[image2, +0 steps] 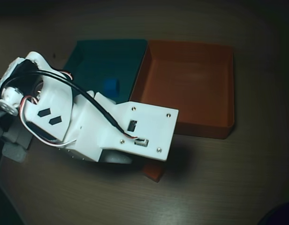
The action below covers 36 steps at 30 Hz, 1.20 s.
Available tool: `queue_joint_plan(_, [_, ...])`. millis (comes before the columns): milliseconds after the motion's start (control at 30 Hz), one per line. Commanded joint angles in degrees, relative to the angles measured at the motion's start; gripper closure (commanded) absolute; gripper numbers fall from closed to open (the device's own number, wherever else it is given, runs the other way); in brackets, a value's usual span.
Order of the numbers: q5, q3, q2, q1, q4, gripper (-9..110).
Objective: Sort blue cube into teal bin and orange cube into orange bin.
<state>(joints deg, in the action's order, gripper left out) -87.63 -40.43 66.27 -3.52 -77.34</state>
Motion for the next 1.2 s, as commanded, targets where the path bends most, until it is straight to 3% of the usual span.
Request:
queue_joint_plan(0, [-1.23, 3.25, 0.88, -1.58, 0.79, 66])
queue_joint_plan(233, [-1.49, 4.57, -3.52, -1.41, 0.97, 65])
queue_joint_plan(433, [-1.41, 14.94, -9.67, -1.23, 0.88, 65])
queue_joint_plan(833, [13.80, 18.63, -13.97, -2.29, -3.25, 65])
queue_joint_plan(1167, [14.77, 18.81, -20.65, 0.44, -2.90, 65])
